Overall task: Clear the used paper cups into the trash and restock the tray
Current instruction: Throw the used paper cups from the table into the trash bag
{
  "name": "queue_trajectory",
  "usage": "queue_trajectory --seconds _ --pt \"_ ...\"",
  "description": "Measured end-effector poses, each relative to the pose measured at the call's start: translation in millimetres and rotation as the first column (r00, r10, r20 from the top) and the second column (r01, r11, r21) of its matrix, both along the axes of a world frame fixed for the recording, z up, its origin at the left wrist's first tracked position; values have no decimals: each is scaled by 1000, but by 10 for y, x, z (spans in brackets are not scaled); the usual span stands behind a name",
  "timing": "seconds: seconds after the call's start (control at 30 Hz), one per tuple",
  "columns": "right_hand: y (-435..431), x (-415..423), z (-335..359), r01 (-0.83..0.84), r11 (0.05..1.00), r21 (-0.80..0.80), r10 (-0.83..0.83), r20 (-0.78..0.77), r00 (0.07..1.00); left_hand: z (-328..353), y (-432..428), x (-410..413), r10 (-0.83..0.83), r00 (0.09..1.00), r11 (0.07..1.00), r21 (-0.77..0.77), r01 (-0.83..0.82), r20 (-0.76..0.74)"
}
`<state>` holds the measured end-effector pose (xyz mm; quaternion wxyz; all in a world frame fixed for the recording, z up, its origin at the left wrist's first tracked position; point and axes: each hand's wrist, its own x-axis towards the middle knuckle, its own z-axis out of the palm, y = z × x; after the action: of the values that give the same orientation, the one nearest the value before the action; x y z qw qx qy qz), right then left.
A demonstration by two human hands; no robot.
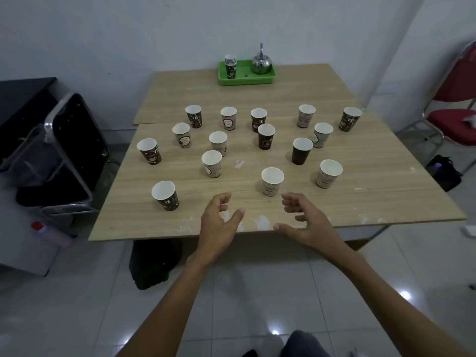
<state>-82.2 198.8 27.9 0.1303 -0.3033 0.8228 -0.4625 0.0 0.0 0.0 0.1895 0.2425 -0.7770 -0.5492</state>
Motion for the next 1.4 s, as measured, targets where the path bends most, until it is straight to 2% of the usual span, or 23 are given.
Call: queue_trajectory --seconds 0.2,0.5,0.63,0.8,0.93,1.03,1.1,1.2,1.4 --pt "98 -47 -168 22 999 39 -25 60 998 -120 41 -32 20 998 1000 18 -21 65" --pt "123 -559 -429 12 998 59 -20 136 990 -376 82 -463 35 988 999 -30 -30 152" --pt "50 -920 -582 40 999 27 -44 182 982 -558 60 -735 53 970 991 -135 -21 235" --pt "-96 -1448 -945 96 995 -7 -91 242 966 -906 -68 -1106 123 906 960 -281 -4 405" --pt "-254 -1796 -1350 56 998 6 -56 253 966 -1305 -262 -1344 225 857 882 -471 23 464" --pt "-392 -1956 -1532 50 998 -27 -42 260 965 -1624 -383 -1387 235 826 821 -560 114 512" --pt "-488 -2023 -1612 60 996 -58 -45 235 971 -1790 -438 -1363 217 832 786 -597 161 511" --pt "-626 -2070 -1674 55 994 -96 -36 188 982 -1926 -483 -1324 230 873 733 -667 135 429" --pt "-1026 -1838 -1661 103 984 -146 -87 109 990 -2040 -553 -1199 184 908 740 -661 124 377"
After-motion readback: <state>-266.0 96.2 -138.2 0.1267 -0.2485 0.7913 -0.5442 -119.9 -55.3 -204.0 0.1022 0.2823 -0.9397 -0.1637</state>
